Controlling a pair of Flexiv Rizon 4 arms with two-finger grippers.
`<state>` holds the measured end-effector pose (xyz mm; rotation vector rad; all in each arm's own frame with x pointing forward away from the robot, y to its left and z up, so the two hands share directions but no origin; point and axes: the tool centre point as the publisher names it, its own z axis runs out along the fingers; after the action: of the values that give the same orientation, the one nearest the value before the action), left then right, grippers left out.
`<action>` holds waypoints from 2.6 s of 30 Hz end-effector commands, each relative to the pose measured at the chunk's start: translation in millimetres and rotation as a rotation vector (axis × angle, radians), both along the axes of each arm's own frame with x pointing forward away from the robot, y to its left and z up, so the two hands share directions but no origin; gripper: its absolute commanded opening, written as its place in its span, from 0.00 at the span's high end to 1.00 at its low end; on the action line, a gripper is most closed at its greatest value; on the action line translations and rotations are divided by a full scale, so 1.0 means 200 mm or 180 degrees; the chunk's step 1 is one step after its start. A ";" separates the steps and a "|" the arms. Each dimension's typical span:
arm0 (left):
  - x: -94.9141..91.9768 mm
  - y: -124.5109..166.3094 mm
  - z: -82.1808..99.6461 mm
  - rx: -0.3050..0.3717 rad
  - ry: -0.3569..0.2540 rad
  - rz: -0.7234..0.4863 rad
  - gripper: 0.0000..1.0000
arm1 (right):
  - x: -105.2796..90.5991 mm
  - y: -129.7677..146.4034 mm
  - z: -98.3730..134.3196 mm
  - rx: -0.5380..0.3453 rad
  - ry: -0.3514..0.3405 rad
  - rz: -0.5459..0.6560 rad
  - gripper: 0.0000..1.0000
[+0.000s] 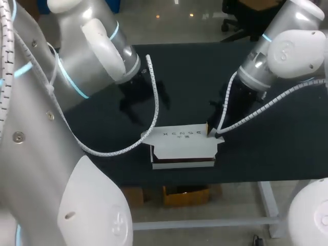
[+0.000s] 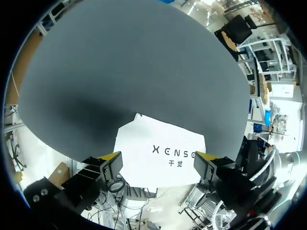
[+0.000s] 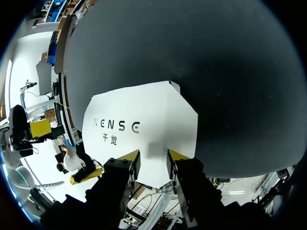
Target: Assemble the packaging by folding the flat box into shape, placing the metal phone stand inside, and closing the box properly
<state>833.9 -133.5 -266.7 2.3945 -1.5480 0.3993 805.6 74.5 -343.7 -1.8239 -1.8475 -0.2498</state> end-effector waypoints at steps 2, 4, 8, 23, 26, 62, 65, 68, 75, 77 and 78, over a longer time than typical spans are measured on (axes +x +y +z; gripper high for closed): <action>0.06 0.02 -0.04 0.1208 0.2152 -0.0750 0.00 | 0.00 0.00 0.00 -0.0005 0.0006 0.0005 0.67; 0.06 0.02 -0.07 0.1220 0.2191 -0.0768 0.00 | 0.00 0.00 0.00 -0.0002 0.0006 0.0003 0.67; 0.05 0.02 -0.10 0.1226 0.2196 -0.0766 0.12 | 0.00 0.00 -0.01 0.0002 0.0007 0.0002 0.67; -0.12 0.00 -0.19 0.1215 0.1947 -0.0952 0.42 | -0.01 0.00 0.00 0.0002 -0.0025 -0.0011 0.67; -0.16 0.00 -0.21 0.1182 0.1847 -0.0928 0.49 | -0.01 0.00 0.00 0.0005 -0.0033 -0.0014 0.67; -0.24 0.05 -0.31 0.0527 0.1172 -0.1146 0.51 | -0.03 0.00 -0.01 0.0053 -0.0034 -0.0049 0.68; -0.23 0.04 -0.31 0.0541 0.1162 -0.1146 0.54 | -0.03 0.00 -0.01 0.0060 -0.0036 -0.0049 0.68; -0.23 0.04 -0.33 0.0514 0.1131 -0.1185 0.53 | -0.03 0.00 -0.02 0.0071 -0.0037 -0.0052 0.68; -0.24 0.04 -0.37 0.0442 0.1060 -0.1208 0.51 | -0.05 -0.01 -0.03 0.0109 -0.0063 -0.0076 0.67; -0.24 0.04 -0.38 0.0428 0.1040 -0.1201 0.51 | -0.05 -0.01 -0.04 0.0123 -0.0079 -0.0085 0.67; -0.24 0.04 -0.38 0.0419 0.1031 -0.1201 0.51 | -0.05 -0.01 -0.04 0.0127 -0.0087 -0.0090 0.67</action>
<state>789.1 -127.9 -340.0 2.0531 -1.8545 -0.1814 799.7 75.1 -349.3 -1.8269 -1.8245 -0.3056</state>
